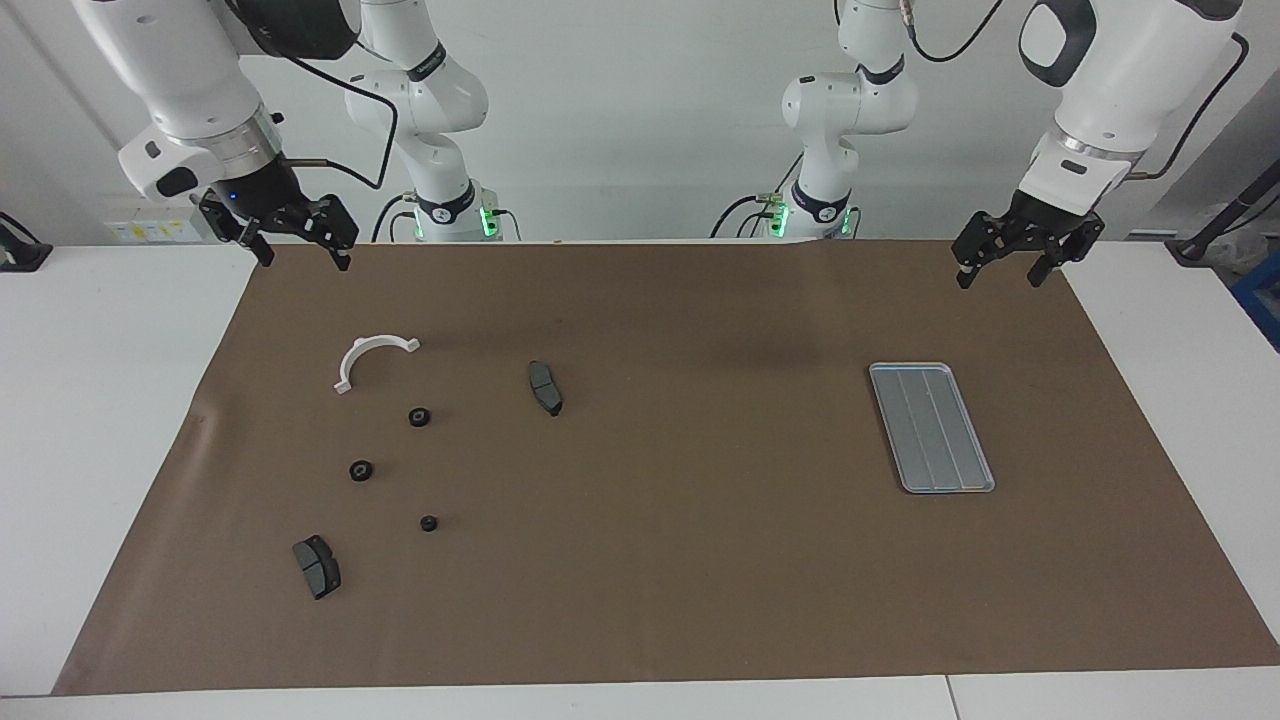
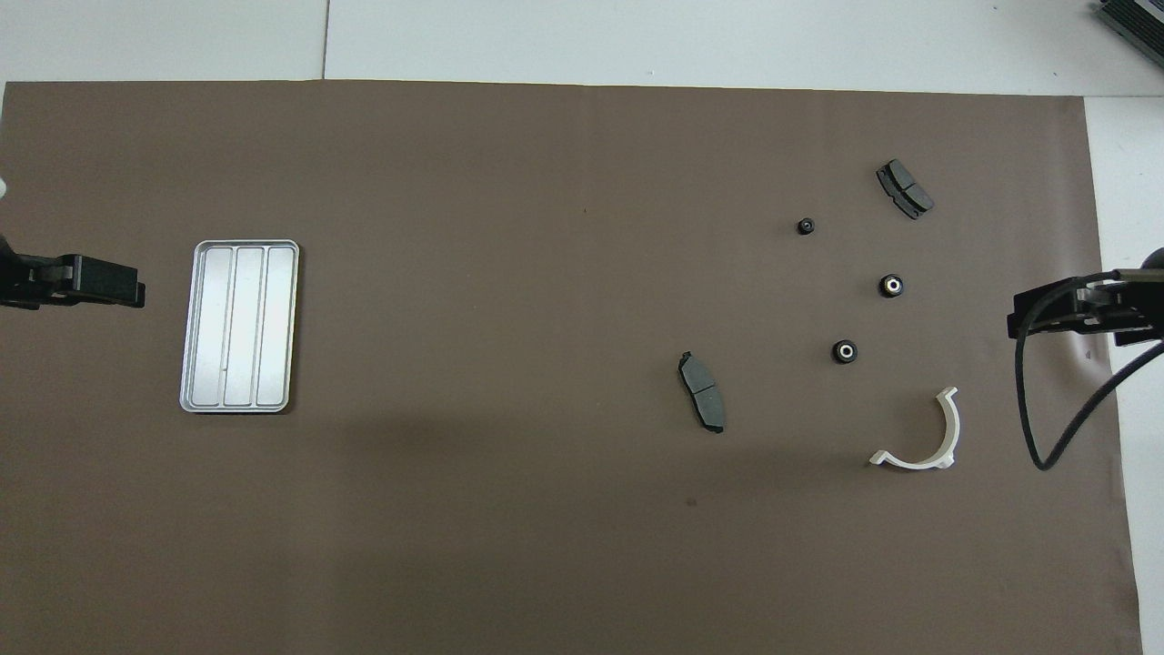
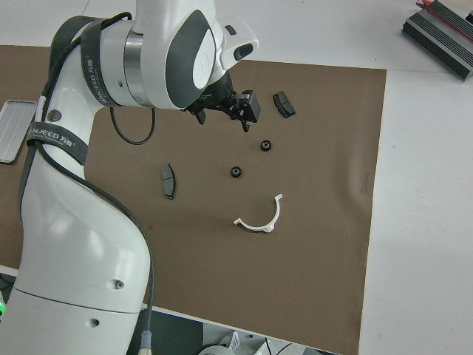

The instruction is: Pick bearing gear from pile to tray

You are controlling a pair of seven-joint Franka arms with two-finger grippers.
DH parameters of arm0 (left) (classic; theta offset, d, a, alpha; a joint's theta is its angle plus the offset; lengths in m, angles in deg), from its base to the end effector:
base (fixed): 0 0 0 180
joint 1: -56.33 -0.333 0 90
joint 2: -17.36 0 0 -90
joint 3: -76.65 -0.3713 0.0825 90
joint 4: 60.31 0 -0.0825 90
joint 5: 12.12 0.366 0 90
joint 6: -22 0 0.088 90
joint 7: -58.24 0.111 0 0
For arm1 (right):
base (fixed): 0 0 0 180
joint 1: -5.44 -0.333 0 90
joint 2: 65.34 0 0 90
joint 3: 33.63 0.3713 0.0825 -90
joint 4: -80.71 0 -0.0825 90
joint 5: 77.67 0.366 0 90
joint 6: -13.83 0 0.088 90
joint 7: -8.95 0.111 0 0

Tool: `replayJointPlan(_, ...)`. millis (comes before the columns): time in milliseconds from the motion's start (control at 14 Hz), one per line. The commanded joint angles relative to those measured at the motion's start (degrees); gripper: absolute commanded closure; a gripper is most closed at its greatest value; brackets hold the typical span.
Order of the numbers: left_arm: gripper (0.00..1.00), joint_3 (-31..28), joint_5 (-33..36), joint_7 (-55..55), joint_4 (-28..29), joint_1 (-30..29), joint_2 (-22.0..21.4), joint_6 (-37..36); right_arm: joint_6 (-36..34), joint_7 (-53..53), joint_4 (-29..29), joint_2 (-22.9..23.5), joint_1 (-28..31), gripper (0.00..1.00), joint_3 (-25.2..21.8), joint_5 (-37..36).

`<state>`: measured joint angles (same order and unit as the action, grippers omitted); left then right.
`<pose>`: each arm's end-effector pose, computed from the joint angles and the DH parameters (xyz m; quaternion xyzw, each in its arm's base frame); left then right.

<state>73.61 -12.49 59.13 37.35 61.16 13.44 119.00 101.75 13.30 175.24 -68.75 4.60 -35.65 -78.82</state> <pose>0.5215 -0.0158 0.6617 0.9993 -0.0231 0.0284 0.0053 0.5093 -0.0135 0.6681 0.9984 -0.0482 -0.0277 0.0098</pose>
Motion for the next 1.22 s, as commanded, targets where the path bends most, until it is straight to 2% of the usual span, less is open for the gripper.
replayJointPlan(0, 0.00, -0.03, -0.59, -0.28, 0.42, -0.17, -1.00, -0.76, 0.68, 1.19, 1.63, -1.42, 0.49, 0.00, 0.61, -0.34)
replayJointPlan(286, 0.00, -0.03, -0.59, -0.28, 0.42, -0.17, -1.00, -0.76, 0.94, 0.93, 3.12, -2.21, 0.48, 0.00, 0.53, -0.34)
replayJointPlan(430, 0.00, -0.03, -0.59, -0.28, 0.42, -0.17, -1.00, -0.76, 4.88, 0.14, 3.99, -2.04, 0.57, 0.00, 0.53, -0.34)
replayJointPlan(645, 0.00, -0.03, -0.59, -0.28, 0.42, -0.17, -1.00, -0.76, 13.31, -0.30, 9.17, -1.95, 0.92, 0.00, 0.53, -0.34)
replayJointPlan(1003, 0.00, -0.03, -0.59, -0.28, 0.42, -0.17, -1.00, -0.76, 22.99, -3.46, 9.80, 6.65, 1.89, 0.00, 0.61, -0.34)
replayJointPlan(1146, 0.00, -0.03, -0.59, -0.28, 0.42, -0.17, -0.91, -0.76, 28.78, -6.27, 9.80, 12.08, 2.42, 0.00, 0.61, -0.34)
